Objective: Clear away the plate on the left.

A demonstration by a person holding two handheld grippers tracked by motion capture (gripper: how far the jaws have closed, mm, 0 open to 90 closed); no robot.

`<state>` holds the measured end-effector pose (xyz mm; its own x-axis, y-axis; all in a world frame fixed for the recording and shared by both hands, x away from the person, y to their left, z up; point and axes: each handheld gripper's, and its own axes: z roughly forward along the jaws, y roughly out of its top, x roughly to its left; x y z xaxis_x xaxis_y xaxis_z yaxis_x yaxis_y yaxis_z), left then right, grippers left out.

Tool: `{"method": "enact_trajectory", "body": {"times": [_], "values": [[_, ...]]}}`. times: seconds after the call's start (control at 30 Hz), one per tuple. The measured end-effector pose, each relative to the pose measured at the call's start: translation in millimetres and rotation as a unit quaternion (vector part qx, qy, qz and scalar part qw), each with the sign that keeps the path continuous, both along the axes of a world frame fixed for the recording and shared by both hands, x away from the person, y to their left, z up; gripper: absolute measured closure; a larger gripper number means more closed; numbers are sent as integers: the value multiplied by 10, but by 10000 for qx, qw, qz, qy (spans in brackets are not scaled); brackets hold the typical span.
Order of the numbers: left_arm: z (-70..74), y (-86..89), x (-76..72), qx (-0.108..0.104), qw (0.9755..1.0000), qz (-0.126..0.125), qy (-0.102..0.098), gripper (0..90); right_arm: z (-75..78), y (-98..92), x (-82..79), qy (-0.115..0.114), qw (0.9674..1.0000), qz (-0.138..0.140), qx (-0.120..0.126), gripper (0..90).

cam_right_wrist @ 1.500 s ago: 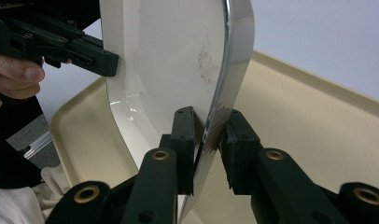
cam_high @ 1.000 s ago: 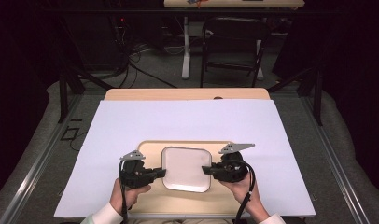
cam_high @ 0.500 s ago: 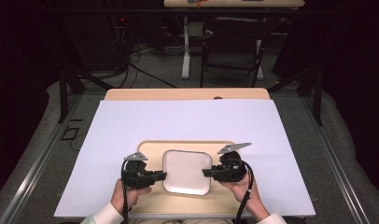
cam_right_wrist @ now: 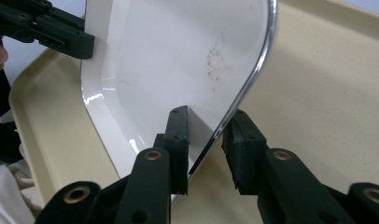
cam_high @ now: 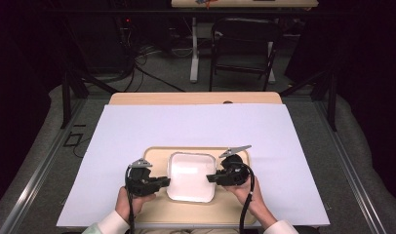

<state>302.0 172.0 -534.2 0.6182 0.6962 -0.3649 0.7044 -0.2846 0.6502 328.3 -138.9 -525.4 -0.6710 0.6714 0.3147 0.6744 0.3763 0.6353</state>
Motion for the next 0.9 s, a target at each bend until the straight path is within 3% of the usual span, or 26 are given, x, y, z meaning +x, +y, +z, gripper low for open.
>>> {"method": "enact_trajectory", "body": {"times": [0.17,0.33,0.37,0.9], "values": [[-14,-30,13,208,9997,0,-103,800,-34,16,29,-27,9999,-13,-117,673],[-43,-29,34,245,9997,38,-38,783,-63,60,35,-148,9993,-48,-353,654],[-50,-27,36,239,9997,59,-29,777,-65,74,30,-220,9985,-44,-490,662],[-88,-35,58,236,9996,136,27,767,-94,83,65,-135,9984,-51,-538,654]]}}
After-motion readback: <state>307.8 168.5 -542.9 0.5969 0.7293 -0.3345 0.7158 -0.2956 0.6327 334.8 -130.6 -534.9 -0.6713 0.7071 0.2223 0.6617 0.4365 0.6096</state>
